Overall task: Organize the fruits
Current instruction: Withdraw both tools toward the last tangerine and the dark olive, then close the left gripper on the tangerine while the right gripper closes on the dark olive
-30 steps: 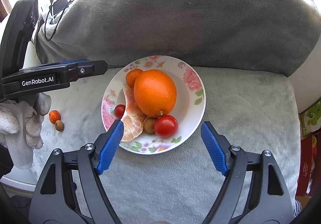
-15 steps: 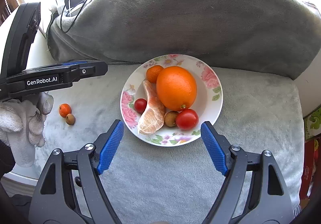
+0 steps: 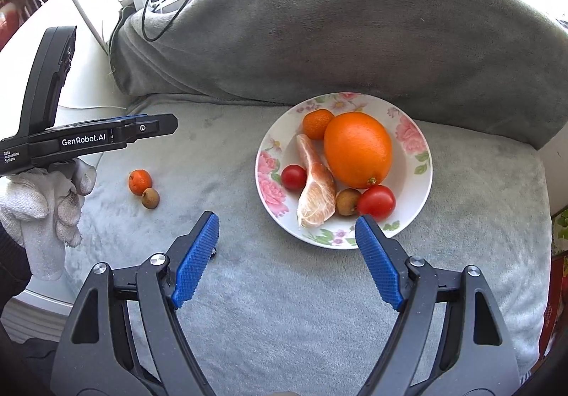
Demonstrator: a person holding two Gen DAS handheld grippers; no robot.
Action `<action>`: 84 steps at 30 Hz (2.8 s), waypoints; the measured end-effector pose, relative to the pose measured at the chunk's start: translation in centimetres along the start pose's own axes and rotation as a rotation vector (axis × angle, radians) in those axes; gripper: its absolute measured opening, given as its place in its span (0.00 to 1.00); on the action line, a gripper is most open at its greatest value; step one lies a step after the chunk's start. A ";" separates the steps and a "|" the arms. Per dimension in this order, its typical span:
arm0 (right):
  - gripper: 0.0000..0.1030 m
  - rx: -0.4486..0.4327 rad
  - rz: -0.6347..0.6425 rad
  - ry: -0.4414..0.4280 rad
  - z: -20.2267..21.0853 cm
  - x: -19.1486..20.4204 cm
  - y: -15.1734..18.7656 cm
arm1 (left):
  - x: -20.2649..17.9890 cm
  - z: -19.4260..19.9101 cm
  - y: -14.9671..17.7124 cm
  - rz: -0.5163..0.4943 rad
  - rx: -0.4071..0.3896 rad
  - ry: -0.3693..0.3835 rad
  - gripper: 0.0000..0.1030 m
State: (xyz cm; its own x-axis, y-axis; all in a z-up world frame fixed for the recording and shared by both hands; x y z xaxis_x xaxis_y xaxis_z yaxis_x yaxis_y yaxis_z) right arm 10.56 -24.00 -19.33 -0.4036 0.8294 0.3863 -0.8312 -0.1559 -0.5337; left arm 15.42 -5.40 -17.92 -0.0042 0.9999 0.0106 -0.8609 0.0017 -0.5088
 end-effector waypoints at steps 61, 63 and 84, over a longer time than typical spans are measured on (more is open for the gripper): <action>0.42 0.308 0.146 -0.129 -11.4 5.8 3.6 | 10.3 -5.6 7.7 0.233 0.184 -0.049 0.44; 0.41 0.314 0.147 -0.134 -11.7 5.9 3.6 | 10.0 -5.5 7.7 0.222 0.179 -0.045 0.39; 0.22 0.280 0.131 -0.147 -11.0 6.0 3.6 | 10.0 -4.6 7.6 0.224 0.133 -0.056 0.37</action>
State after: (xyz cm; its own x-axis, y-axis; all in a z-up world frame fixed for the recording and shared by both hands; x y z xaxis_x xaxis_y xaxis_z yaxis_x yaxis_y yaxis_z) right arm 9.40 -13.68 -27.22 -0.5476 0.7097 0.4432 -0.8332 -0.4141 -0.3664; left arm 11.16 4.68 -25.67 -0.2277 0.9729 -0.0398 -0.8946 -0.2252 -0.3859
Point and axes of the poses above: each gripper's, at about its wrist camera, not at the fingertips, and z roughly against the way its jaws point, x to its left, y to its underside, the point moved 5 cm from there along -z, roughly the way its jaws point, and after that the axes turned 13 degrees about -y, right-handed, at the moved point
